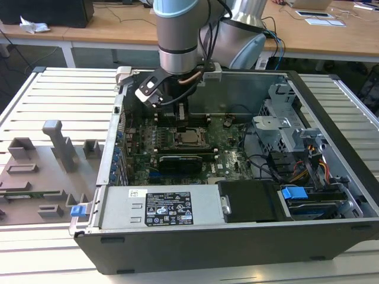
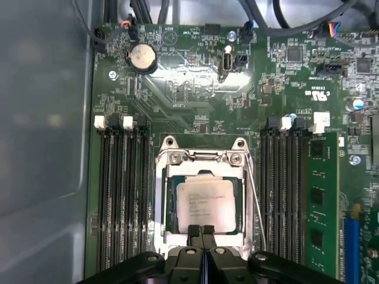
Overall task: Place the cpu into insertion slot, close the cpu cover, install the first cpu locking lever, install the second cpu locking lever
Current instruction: 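Close the cpu cover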
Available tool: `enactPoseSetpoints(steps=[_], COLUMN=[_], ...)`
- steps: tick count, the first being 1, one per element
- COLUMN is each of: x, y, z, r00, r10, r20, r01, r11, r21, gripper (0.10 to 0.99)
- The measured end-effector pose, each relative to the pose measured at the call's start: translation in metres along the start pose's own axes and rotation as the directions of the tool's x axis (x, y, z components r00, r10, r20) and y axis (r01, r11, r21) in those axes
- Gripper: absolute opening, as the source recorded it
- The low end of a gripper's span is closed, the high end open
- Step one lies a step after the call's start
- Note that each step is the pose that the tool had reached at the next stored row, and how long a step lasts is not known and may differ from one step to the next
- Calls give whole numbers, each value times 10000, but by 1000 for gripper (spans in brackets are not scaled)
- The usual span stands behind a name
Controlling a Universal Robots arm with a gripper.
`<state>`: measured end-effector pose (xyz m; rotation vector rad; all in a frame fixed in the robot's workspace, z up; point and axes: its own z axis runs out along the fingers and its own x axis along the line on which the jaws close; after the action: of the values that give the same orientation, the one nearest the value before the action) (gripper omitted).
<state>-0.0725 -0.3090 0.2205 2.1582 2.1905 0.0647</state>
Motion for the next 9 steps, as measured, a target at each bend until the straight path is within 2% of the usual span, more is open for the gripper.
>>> enactPoseSetpoints(steps=[4,9], x=[2,2], y=[-128,-149], z=[5,87], r00=[10000,10000], r10=[2,1], r20=[-13,-15], r01=[-2,-1], r11=[10000,10000], r21=[-9,-8], gripper=[106,106])
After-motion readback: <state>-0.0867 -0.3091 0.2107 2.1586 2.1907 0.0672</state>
